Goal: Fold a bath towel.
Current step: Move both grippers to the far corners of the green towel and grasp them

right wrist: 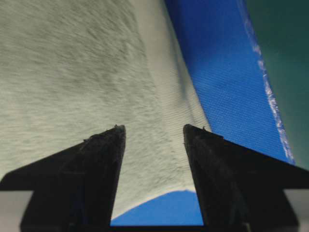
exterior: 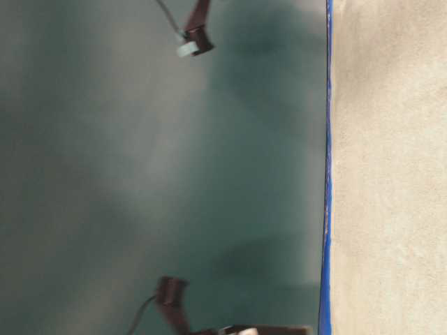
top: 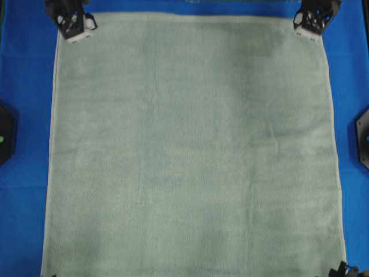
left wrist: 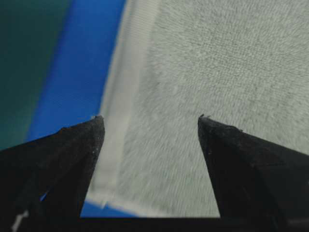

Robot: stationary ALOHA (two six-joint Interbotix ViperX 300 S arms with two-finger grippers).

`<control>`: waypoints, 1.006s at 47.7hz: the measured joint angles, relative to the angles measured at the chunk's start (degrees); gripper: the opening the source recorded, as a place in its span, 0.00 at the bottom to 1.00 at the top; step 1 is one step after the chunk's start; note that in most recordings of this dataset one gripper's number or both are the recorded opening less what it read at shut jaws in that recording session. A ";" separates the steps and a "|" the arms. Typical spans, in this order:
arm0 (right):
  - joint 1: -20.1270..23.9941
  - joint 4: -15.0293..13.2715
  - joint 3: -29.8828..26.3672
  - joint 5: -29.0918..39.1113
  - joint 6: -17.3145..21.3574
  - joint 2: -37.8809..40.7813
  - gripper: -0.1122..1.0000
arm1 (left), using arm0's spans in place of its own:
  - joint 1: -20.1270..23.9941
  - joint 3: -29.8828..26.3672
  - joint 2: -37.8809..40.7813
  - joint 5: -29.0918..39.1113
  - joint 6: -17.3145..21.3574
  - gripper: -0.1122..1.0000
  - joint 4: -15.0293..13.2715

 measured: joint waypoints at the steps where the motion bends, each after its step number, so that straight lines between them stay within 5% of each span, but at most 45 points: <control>1: -0.26 0.09 0.00 -0.26 -0.18 0.53 0.60 | 0.00 0.00 0.88 -0.44 0.44 0.77 0.00; 21: -1.76 0.62 -0.44 -3.25 -2.72 5.45 0.59 | 2.02 -0.79 9.05 -5.36 2.46 0.74 -0.35; 26: -1.85 1.14 -0.44 -3.16 -2.81 5.54 0.51 | 1.93 -0.88 9.05 -5.01 4.39 0.60 -0.35; 35: -0.97 2.29 -0.35 -1.85 -4.22 5.45 0.17 | 2.46 -1.49 9.67 -3.43 7.82 0.18 -0.79; 48: 0.00 3.96 -0.09 -1.23 -5.63 5.36 0.17 | 4.57 -3.78 11.07 1.14 8.61 0.16 -3.34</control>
